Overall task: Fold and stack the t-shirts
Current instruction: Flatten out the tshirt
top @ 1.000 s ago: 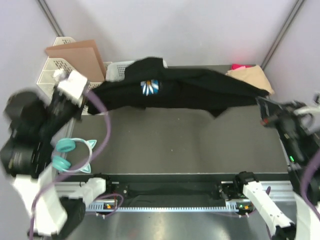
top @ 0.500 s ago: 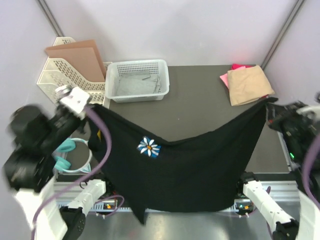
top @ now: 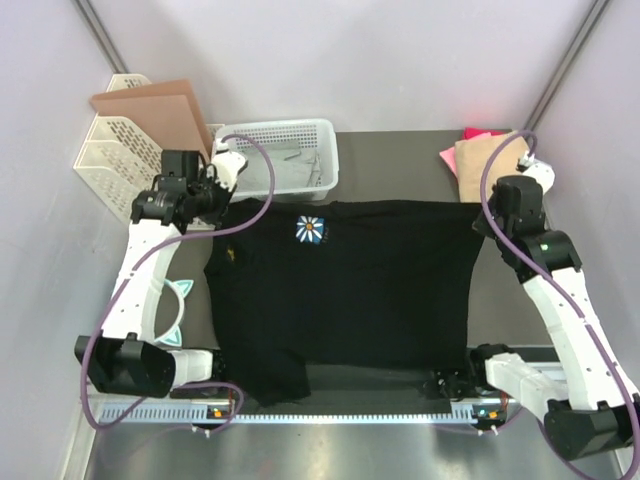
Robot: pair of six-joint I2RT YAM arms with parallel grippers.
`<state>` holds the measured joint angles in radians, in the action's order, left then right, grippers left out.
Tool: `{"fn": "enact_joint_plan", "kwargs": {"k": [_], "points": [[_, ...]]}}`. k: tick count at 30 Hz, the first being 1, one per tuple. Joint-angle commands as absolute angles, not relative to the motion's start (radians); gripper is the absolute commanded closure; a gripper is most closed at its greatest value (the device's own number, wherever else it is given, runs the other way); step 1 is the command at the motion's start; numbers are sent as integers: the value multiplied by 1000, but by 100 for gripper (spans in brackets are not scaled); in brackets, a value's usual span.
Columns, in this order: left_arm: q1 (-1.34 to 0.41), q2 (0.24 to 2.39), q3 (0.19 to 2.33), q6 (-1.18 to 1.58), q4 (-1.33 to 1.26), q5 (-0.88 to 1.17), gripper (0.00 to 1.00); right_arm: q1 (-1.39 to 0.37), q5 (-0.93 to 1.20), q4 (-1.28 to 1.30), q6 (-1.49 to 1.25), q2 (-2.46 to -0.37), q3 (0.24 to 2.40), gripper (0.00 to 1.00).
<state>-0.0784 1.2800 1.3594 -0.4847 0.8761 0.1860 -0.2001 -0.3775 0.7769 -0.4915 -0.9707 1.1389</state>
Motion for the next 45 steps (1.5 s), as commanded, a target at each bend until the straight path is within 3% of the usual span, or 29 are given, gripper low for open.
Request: {"fn": "enact_joint_plan", "kwargs": {"k": [1,14,21,23,25,26,27,29,30,32,33,34,40,45], "points": [[-77,1213,1370,-499,727,161,100,-196,-426,675,-495,-887,1096,100],[-75,911,738,-649,676,86,100,-209,-304,845,-554,-729,858,100],[-77,787,683,-680,795,121,100,-298,-239,1040,-652,-756,943,100],[-77,778,677,-698,814,109,99,-310,-180,1057,-698,-723,901,94],[-77,773,684,-703,842,103,98,-318,-155,1092,-730,-695,871,79],[-77,773,702,-706,889,106,96,-321,-125,1104,-753,-660,865,79],[-77,767,712,-707,909,118,94,-322,-115,1127,-764,-646,861,77],[-77,759,721,-721,937,121,86,-322,-88,1153,-785,-611,864,63],[-77,749,721,-726,957,121,64,-322,-81,1176,-787,-609,867,55],[-77,742,724,-744,974,118,50,-322,-46,1196,-793,-600,887,49],[-77,742,727,-749,985,115,31,-322,-40,1204,-793,-600,897,46],[-77,742,739,-749,985,109,24,-324,-40,1203,-796,-606,923,44],[-77,805,833,-718,843,143,6,-325,-81,1011,-765,-770,912,44],[-75,1026,884,-629,668,167,4,-348,-152,772,-790,-980,822,45]]}}
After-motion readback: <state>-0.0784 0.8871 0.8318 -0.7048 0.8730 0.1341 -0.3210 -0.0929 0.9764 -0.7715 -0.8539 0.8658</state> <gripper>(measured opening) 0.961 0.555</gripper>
